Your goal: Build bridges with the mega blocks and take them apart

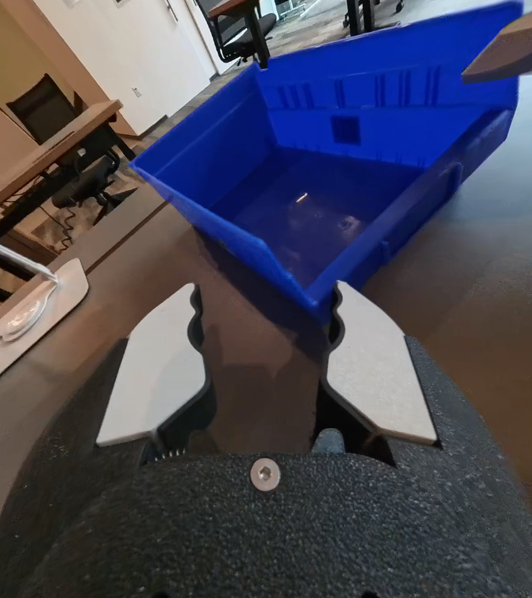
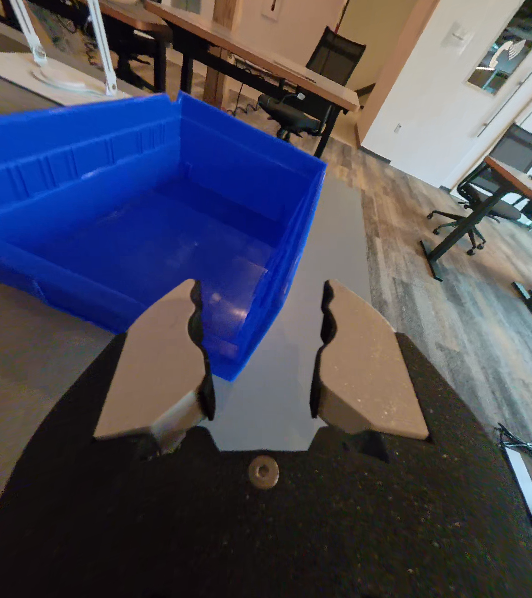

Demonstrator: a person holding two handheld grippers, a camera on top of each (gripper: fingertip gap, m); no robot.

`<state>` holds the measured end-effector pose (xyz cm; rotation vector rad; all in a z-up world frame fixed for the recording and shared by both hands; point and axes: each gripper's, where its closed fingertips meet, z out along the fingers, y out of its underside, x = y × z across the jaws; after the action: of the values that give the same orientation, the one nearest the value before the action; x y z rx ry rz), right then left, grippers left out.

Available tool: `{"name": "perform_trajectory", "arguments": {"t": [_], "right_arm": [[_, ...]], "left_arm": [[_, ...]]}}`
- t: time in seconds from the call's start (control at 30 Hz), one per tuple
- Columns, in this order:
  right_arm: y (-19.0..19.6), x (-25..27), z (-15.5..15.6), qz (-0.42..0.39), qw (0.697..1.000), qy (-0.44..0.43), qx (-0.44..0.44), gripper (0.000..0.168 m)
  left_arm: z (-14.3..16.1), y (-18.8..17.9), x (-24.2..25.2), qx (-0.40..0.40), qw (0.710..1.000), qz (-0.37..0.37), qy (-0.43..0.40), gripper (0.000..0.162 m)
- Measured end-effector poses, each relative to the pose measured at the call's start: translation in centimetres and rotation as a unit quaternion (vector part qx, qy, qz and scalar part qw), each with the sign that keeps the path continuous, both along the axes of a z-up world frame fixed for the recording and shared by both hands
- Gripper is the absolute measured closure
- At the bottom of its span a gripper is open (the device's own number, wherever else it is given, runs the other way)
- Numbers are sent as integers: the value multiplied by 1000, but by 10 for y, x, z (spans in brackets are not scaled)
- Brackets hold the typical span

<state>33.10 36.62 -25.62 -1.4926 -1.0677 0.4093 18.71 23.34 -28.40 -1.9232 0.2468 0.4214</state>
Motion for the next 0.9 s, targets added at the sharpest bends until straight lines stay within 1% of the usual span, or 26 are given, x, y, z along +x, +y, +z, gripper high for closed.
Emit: {"name": "perform_trajectory", "arguments": {"t": [0.03,0.1,0.17,0.2,0.27,0.3,0.33,0.4,0.47,0.53,0.63,0.77,0.9], "right_arm": [[-6,-1,6,-5,1000,2,6,93],[-22,-9,18,-4,1000,3,18,93],[-44,-24,28,12,1000,6,23,95],[-56,-34,34,23,999,9,22,95],[-80,-57,44,46,999,18,17,95],[-92,-68,49,57,998,24,13,95],[-103,-80,55,67,997,33,8,95],[-124,-106,67,88,995,52,-7,94],[-142,-131,76,106,992,63,-18,93],[-156,-157,84,117,991,59,-20,93],[-170,-195,93,122,991,40,-22,94],[-185,-244,110,137,990,29,-34,94],[-191,-286,127,150,987,24,-44,94]], "left_arm": [[2,-5,-3,3,1000,-4,-15,81],[12,-17,-11,15,998,-14,-57,74],[26,-32,-24,31,994,-21,-98,74],[35,-40,-32,43,992,-25,-116,80],[59,-59,-49,87,986,-34,-136,97],[70,-70,-60,107,984,-36,-138,105],[80,-81,-71,121,983,-36,-136,107],[94,-103,-95,139,982,-31,-123,106],[105,-125,-122,143,984,-19,-109,100],[112,-145,-150,133,987,-4,-93,96],[128,-171,-193,130,988,22,-80,96],[150,-191,-247,119,989,44,-73,95],[166,-194,-289,107,988,52,-99,94]]}}
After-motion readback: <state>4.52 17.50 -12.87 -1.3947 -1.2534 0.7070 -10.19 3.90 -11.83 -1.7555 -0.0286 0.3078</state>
